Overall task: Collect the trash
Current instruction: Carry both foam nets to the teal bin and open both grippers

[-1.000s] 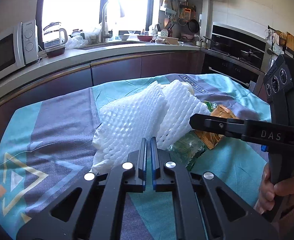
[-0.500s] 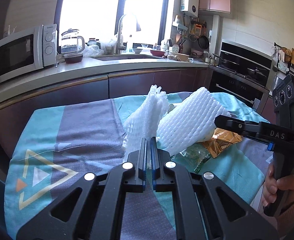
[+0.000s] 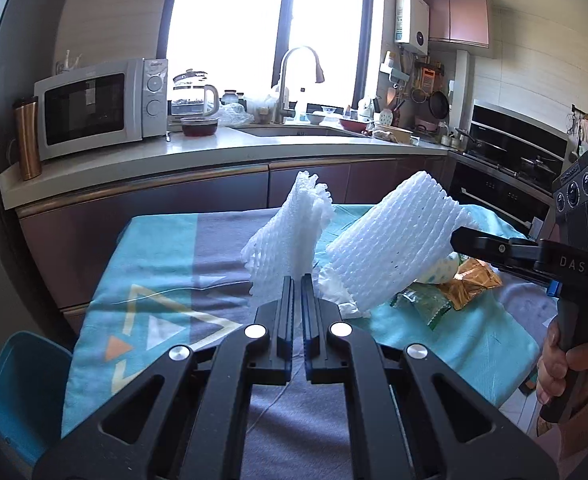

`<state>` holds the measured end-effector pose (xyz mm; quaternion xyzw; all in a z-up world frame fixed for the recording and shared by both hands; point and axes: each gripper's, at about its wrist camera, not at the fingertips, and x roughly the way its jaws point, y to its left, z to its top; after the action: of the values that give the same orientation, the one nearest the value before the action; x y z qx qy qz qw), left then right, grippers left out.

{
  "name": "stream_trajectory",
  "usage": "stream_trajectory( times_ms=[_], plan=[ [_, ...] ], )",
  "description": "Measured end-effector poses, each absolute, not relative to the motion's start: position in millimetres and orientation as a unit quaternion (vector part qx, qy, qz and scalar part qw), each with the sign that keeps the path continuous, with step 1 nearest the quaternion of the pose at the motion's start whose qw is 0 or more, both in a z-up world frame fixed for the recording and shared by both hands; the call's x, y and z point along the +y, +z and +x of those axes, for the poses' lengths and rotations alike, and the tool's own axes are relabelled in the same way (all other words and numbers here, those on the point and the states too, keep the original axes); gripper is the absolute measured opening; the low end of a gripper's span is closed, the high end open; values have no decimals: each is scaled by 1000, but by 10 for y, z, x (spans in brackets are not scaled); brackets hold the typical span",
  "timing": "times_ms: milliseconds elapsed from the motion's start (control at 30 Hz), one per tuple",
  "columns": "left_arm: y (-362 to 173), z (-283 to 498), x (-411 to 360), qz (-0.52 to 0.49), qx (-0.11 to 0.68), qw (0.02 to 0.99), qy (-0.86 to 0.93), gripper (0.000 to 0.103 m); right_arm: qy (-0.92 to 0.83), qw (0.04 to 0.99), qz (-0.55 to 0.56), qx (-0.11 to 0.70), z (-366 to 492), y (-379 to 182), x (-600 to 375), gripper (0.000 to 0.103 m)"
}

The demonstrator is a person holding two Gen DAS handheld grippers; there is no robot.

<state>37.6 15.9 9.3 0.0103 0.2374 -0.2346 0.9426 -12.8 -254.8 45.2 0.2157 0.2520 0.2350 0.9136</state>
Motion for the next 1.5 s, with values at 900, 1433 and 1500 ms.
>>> stream_trajectory(
  times_ms=[900, 1433, 1500],
  plan=[
    [-185, 92, 2478, -41, 271, 961, 37, 4, 438, 819, 137, 345, 658, 266, -425, 10],
    [-697, 398, 2914, -47, 334, 936, 98, 4, 451, 788, 86, 410, 1074, -124, 493, 10],
    [-740, 451, 2944, -47, 339, 934, 104, 4, 451, 786, 79, 416, 1086, -153, 566, 10]
  ],
)
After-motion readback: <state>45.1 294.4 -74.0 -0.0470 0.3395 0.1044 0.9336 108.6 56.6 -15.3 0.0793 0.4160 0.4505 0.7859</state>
